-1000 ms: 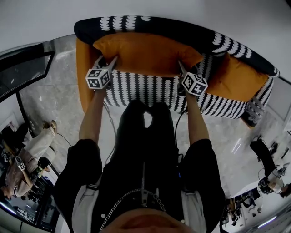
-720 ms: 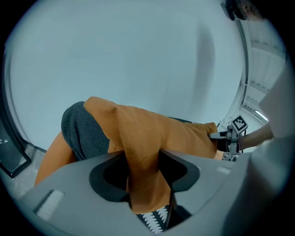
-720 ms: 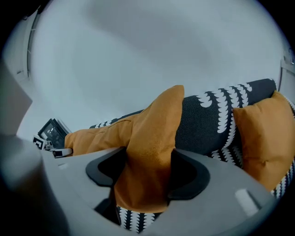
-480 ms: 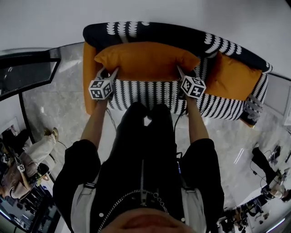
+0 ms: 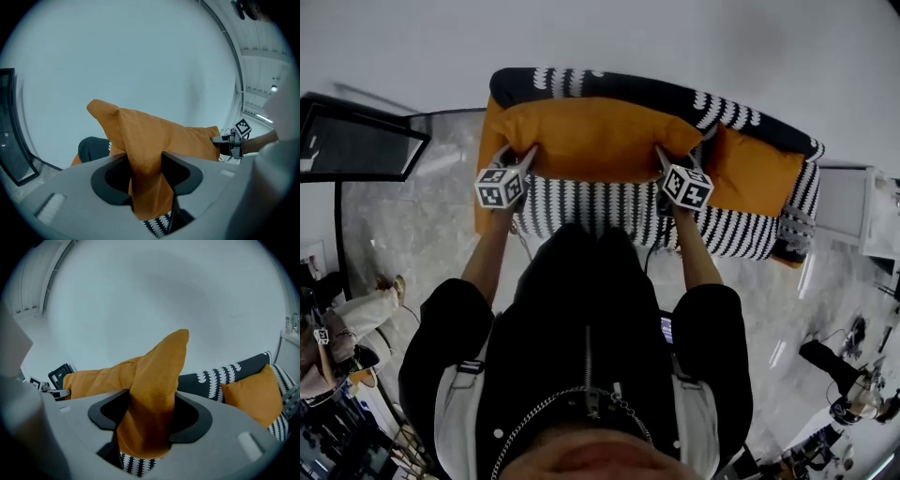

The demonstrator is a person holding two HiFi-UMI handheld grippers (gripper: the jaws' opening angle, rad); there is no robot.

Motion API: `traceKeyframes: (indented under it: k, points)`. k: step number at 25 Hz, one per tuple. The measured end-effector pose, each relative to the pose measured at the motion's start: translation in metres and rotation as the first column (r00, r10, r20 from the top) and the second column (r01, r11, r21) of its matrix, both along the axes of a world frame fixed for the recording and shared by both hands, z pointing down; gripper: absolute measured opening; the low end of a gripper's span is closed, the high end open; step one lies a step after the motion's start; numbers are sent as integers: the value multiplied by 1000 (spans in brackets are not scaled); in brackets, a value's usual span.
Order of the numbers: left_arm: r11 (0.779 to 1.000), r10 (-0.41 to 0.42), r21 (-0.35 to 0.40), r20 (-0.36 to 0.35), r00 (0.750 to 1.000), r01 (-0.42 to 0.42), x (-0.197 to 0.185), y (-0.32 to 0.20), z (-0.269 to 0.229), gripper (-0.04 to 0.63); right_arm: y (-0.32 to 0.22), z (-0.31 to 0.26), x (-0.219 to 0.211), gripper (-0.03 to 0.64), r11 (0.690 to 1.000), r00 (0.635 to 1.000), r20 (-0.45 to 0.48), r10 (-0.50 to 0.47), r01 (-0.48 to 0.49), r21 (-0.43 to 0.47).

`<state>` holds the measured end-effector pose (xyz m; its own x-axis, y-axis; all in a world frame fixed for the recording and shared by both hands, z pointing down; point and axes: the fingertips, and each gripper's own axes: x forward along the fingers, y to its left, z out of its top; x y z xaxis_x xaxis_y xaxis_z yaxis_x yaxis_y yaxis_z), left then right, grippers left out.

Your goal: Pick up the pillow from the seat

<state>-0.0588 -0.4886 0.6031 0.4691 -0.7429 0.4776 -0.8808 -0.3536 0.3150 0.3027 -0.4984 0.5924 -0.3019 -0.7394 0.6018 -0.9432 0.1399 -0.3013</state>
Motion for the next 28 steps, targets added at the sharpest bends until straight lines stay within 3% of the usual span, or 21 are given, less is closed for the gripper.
traceKeyframes:
  k: [9, 14, 23, 28]
  points:
    - [998, 15, 66, -70, 997, -10, -8, 37, -83, 199, 40, -87, -6, 282, 995, 1000, 10, 26, -27, 92]
    - [988, 4, 154, -86, 996, 9, -13, 29, -131, 196, 35, -133, -10, 281, 985, 999, 16, 51, -53, 165]
    - [945, -23, 324, -68, 997, 44, -35, 14, -219, 192, 17, -222, -33, 271, 931, 999, 17, 31, -35, 363]
    - [917, -20, 397, -62, 998, 42, -44, 4, -255, 190, 14, -254, -42, 256, 904, 999, 24, 41, -47, 426]
